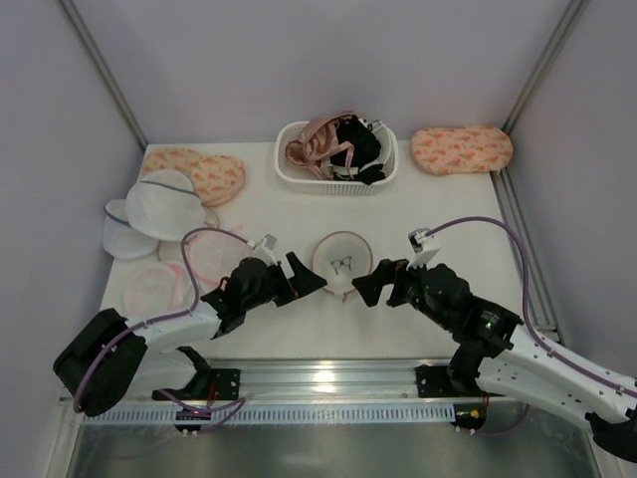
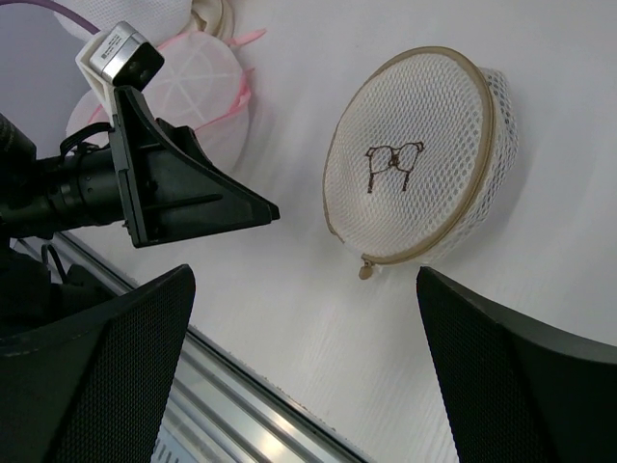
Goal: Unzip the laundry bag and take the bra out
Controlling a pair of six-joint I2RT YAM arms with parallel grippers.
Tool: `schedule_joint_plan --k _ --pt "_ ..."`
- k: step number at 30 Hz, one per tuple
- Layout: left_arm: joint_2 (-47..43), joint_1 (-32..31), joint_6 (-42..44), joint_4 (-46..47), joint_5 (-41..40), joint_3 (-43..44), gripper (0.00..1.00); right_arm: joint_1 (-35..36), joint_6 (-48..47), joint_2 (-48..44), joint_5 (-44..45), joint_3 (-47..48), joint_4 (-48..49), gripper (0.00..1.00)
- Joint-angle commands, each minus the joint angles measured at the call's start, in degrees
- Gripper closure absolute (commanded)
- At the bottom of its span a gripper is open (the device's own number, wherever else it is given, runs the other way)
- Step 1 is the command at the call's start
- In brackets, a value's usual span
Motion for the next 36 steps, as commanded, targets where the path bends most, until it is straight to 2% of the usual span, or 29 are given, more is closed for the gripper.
schedule_joint_plan --k 1,10,16,17,19,22,23,25,26,28,30,32,36 --pt "3.52 -0.47 -3.36 7.81 -3.59 -0.94 0.01 0.84 0.85 0.13 0.44 -1.39 3.83 0.01" --pt "17.14 -3.37 -12.06 22.76 -6.75 1.08 0.02 1.55 1.55 0.83 1.06 -2.89 4.98 0.01" --pt "24.43 -4.25 -15.67 31.26 -7.19 2.32 0.14 1.99 1.91 -0.22 1.32 -3.85 5.15 0.01" --pt "25.23 -4.34 -16.28 32.59 -7.2 2.23 0.19 2.07 1.91 -0.39 1.32 -3.94 5.24 0.01" --pt "27.42 -4.43 -16.99 35.58 -7.02 2.31 0.25 2.16 1.91 -0.83 1.23 -4.2 5.33 0.01" --pt "30.41 -4.52 -17.96 39.18 -6.58 2.32 0.42 2.16 2.0 -1.45 1.14 -4.64 5.41 0.03" --pt "31.21 -4.52 -18.22 40.07 -6.49 2.4 0.54 2.16 2.0 -1.71 1.32 -4.65 5.24 0.03" --pt "32.87 -4.52 -19.19 42.0 -6.23 2.4 0.63 2.25 2.17 -1.98 1.41 -4.82 5.15 0.03" --pt "34.54 -4.52 -19.62 44.27 -5.79 2.32 0.72 2.34 2.17 -2.24 1.49 -4.82 4.8 0.04" --pt "36.22 -4.52 -20.77 46.83 -5.44 2.32 0.83 2.25 2.26 -2.33 1.93 -4.74 3.93 0.05" --pt "38.24 -4.61 -21.91 50.52 -5.09 2.32 1.0 2.34 2.17 -1.46 2.81 -4.12 1.74 0.07" --pt "39.12 -4.69 -22.35 52.55 -5.09 2.58 1.0 2.34 2.17 -0.05 3.51 -3.51 -0.02 0.11" --pt "37.73 -5.48 -22.62 50.9 -5.61 3.9 1.0 3.39 2.52 6.44 5.01 -1.4 -5.12 0.13"
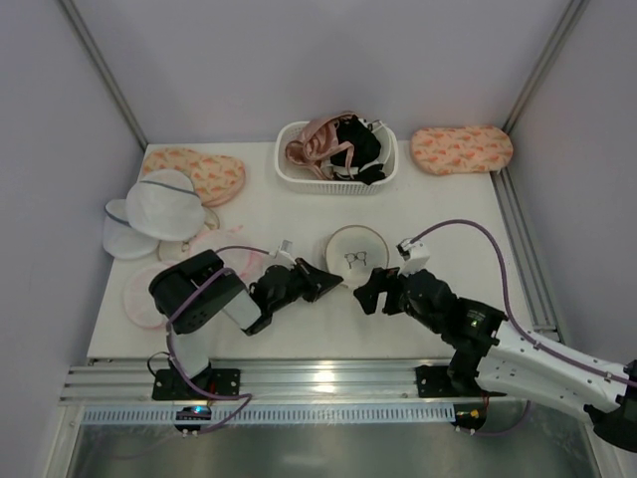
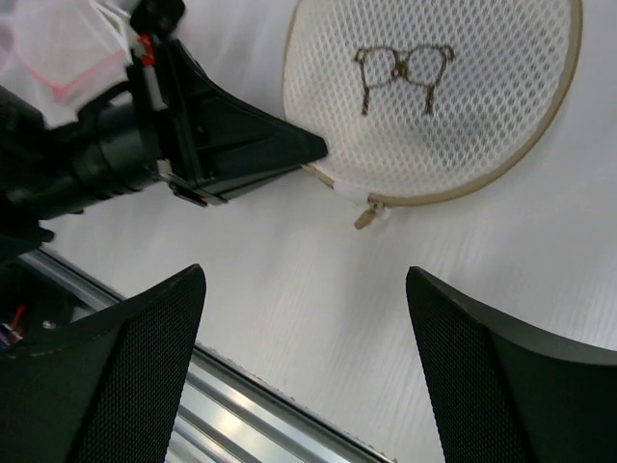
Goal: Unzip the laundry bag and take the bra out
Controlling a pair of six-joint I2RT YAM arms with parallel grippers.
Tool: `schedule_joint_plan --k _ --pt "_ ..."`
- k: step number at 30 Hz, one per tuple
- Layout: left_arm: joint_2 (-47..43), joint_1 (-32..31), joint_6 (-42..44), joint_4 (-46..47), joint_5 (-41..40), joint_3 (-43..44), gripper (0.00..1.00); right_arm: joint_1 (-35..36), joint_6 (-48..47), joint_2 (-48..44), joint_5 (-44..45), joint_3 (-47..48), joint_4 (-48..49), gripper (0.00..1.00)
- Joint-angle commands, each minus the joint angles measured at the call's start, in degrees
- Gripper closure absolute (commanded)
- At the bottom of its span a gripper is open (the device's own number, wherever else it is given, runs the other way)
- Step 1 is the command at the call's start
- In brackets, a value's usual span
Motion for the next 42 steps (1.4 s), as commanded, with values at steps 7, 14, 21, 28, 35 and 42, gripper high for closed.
schedule_joint_plan --k 7,14,21,28,35,42 --pt "-7.97 -2.23 -0.67 -2.47 -2.75 3.31 1.0 6.63 2.73 11.7 11.54 3.49 -4.45 0.13" --pt "-15.18 -5.04 1.43 -14.17 -5.74 3.75 1.0 6.55 4.75 16.87 17.61 3.66 -1.8 0.21" --pt "-15.71 -5.75 1.79 -14.79 -4.96 2.96 1.0 6.55 6.51 22.77 19.45 6.38 -0.04 0.47" --pt "-15.53 -6.1 1.44 -13.56 -4.43 1.47 1.0 6.55 9.23 24.62 23.41 7.88 -3.37 0.83" --pt "-17.29 -6.1 2.83 -14.96 -3.82 1.03 1.0 6.55 12.13 24.89 24.64 8.67 -10.05 0.96" --pt "-19.93 -4.0 8.28 -23.13 3.82 2.35 1.0 6.55 12.75 22.17 24.99 9.2 -19.88 0.96"
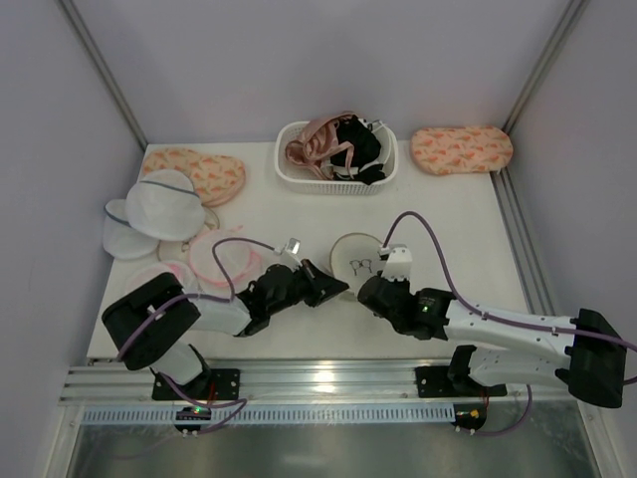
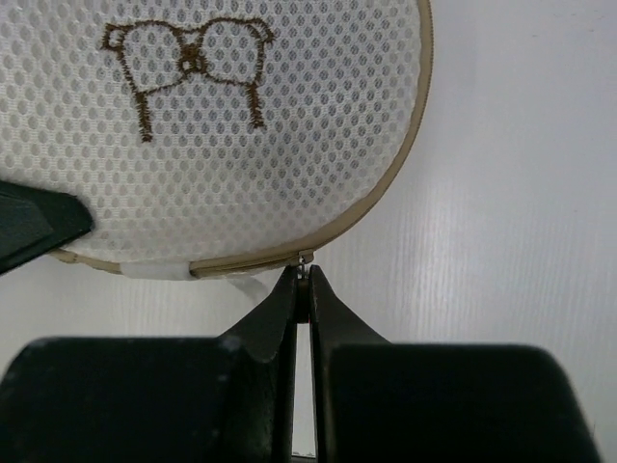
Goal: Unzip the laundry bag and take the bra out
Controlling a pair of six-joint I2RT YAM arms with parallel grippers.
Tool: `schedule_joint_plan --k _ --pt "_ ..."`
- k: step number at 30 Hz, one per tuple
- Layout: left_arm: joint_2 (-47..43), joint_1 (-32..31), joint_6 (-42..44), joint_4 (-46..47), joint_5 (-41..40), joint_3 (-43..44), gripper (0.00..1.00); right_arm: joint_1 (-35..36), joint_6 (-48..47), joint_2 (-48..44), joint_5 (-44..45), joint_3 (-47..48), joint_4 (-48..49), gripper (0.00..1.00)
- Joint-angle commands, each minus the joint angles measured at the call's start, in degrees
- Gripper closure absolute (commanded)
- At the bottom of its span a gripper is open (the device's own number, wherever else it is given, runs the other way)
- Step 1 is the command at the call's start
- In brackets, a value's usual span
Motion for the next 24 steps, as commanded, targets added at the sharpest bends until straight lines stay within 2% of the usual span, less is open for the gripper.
schedule_joint_plan --k 1,4,8,14,16,17,18,21,24 --pt "-3.12 1.69 6.34 -5.49 4.96 0.99 1.0 0.01 1.58 -2.12 4.43 2.27 -7.7 0.96" --pt "-5.93 4.32 12.04 -12.78 8.47 2.04 1.0 0.01 2.11 -3.0 5.57 2.44 -11.66 0.96" --pt "-6.82 7.49 22.25 -25.61 12.26 9.58 1.0 0.1 0.01 -4.23 4.35 2.36 -12.81 0.96" --pt "-2.52 11.0 28.84 -27.12 17.44 15.66 1.0 0.1 -1.49 -6.08 0.14 1.74 -9.74 0.96" --pt "0.89 12.41 30.17 -27.57 19.81 19.09 0.89 0.01 -1.84 -6.43 -1.1 1.39 -7.98 0.96" --pt "1.87 12.76 30.43 -27.57 20.43 19.97 0.81 0.01 -1.93 -6.52 -2.15 1.04 -7.37 0.96" --pt "2.93 13.2 30.35 -27.57 21.05 21.37 0.57 0.1 -2.02 -6.52 -2.6 0.86 -6.23 0.96" --pt "4.43 13.47 29.21 -26.08 20.53 21.91 0.25 0.1 -1.76 -6.43 -3.04 0.25 -4.82 0.96" --pt "1.02 13.38 26.5 -22.56 18.6 18.06 0.14 0.1 -1.58 -6.43 -3.48 -0.19 -3.67 0.96"
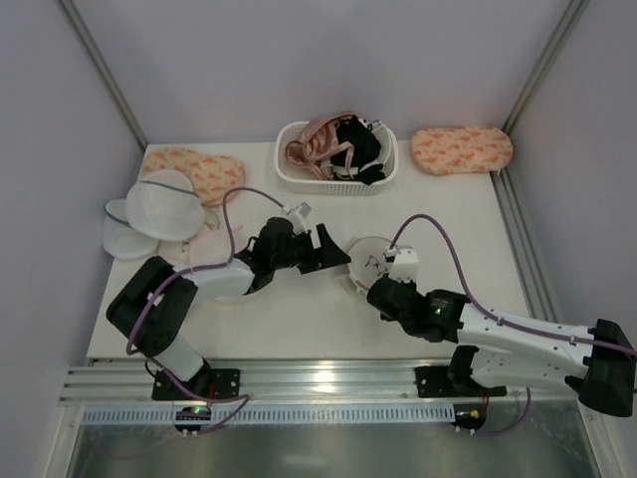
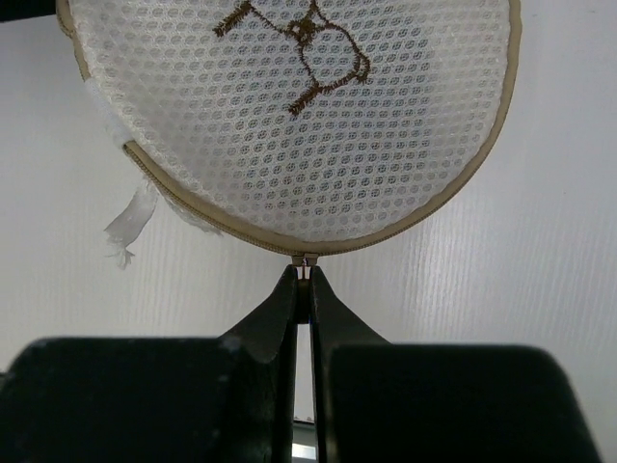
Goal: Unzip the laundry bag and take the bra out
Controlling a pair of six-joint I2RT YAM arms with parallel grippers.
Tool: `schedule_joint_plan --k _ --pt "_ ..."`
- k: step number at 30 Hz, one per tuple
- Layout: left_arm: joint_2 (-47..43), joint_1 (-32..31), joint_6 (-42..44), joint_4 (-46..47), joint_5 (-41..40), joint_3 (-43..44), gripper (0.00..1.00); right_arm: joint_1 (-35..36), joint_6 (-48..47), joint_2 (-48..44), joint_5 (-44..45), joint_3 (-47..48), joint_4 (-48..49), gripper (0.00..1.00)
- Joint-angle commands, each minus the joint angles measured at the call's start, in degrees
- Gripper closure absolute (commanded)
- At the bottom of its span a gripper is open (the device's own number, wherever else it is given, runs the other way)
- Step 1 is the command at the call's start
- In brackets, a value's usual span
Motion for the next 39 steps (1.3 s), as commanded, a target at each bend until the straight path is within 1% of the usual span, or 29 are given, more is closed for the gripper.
schedule_joint_plan --k 1,2,3,4,5,7,8,9,10,11,13,16,17,22,24,25,26,28,29,30,31,32,34,37,39 --pt "-6.0 -0.21 -1.82 3.73 -0.73 -3.93 0.13 0.06 -0.47 -0.61 -0.59 -0.45 3.21 0.96" --pt "-7.5 -0.48 -2.61 3.13 -1.95 -5.18 0.11 0.06 -0.73 -0.53 -0.94 -0.63 3.65 0.96" --pt "-9.09 -0.65 -4.36 2.34 -2.92 -6.23 0.06 -0.03 -0.82 -0.35 -1.64 -0.63 4.7 0.96" --pt "-10.75 -1.0 -5.16 0.85 -4.06 -8.33 0.04 -0.03 -0.99 -0.18 -2.26 -0.72 5.41 0.96" --pt "-14.25 -1.53 -6.12 -1.95 -6.42 -9.31 0.02 -0.03 -1.52 -0.09 -3.14 -0.98 7.59 0.96" --pt "-17.52 -3.72 -9.54 -3.11 -7.93 -11.5 0.01 -0.03 -3.96 0.09 -8.31 -1.94 12.16 0.96" --pt "-20.06 -4.51 -10.78 -3.21 -8.63 -13.34 0.01 -0.03 -4.85 -0.08 -10.94 -3.51 18.45 0.96" --pt "-21.04 -5.83 -12.01 -3.29 -9.51 -14.14 0.01 -0.03 -5.38 -0.52 -13.58 -4.49 21.99 0.96" --pt "-21.75 -6.36 -14.2 -3.21 -9.87 -15.28 0.01 -0.03 -5.91 -0.61 -18.48 -6.15 25.16 0.96" --pt "-22.63 -6.98 -15.09 -2.42 -10.31 -15.73 0.0 0.06 -6.0 -0.53 -20.7 -6.86 31.28 0.96" --pt "-22.64 -8.3 -16.76 -1.8 -10.22 -15.91 0.01 0.06 -6.09 0.7 -23.96 -7.57 36.59 0.96" --pt "-20.8 -9.35 -17.47 -0.92 -9.0 -14.86 0.01 -0.03 -6.44 3.33 -24.41 -6.52 37.14 0.96" --pt "-20.01 -9.7 -17.91 -0.75 -8.91 -14.42 0.01 -0.03 -6.62 3.86 -24.5 -6.43 39.41 0.96" --pt "-15.7 -10.59 -18.26 0.74 -9.96 -13.36 0.01 0.06 -7.15 4.75 -24.68 -6.17 40.39 0.96" --pt "-14.56 -10.59 -18.09 1.71 -10.31 -13.36 0.09 0.06 -7.32 4.4 -24.59 -6.34 40.4 0.96" --pt "-13.68 -10.67 -17.91 2.41 -10.49 -13.1 0.14 0.06 -7.41 4.13 -24.59 -6.6 40.31 0.96" --pt "-13.32 -10.59 -17.82 3.03 -10.49 -13.18 0.28 0.06 -7.41 3.7 -24.59 -6.69 39.96 0.96" --pt "-12.62 -10.67 -17.82 4.17 -10.84 -13.19 0.42 -0.03 -7.76 3.25 -24.15 -6.61 38.47 0.96" --pt "-12.62 -10.59 -17.82 4.26 -11.36 -13.19 0.57 -0.03 -7.76 2.64 -24.06 -6.52 37.94 0.96" --pt "-12.62 -10.67 -17.56 4.0 -11.71 -13.1 0.63 -0.03 -7.94 2.38 -23.71 -6.52 37.85 0.96" --pt "-12.88 -10.59 -17.3 3.74 -12.07 -12.84 0.75 0.06 -8.11 2.03 -23.62 -6.52 35.76 0.96" --pt "-13.14 -10.59 -17.04 2.34 -12.94 -12.49 0.8 0.06 -8.2 1.5 -23.45 -6.52 35.22 0.96" --pt "-13.49 -10.59 -15.98 0.49 -13.74 -11.87 0.87 -0.03 -8.38 1.06 -23.27 -6.43 33.55 0.96" --pt "-14.63 -10.59 -15.19 -0.66 -15.58 -12.13 0.93 -0.03 -8.73 0.79 -23.88 -5.99 30.82 0.96" --pt "-14.9 -10.5 -14.92 -1.18 -16.73 -12.22 0.96 -0.03 -9.34 0.88 -25.46 -5.56 29.77 0.96"
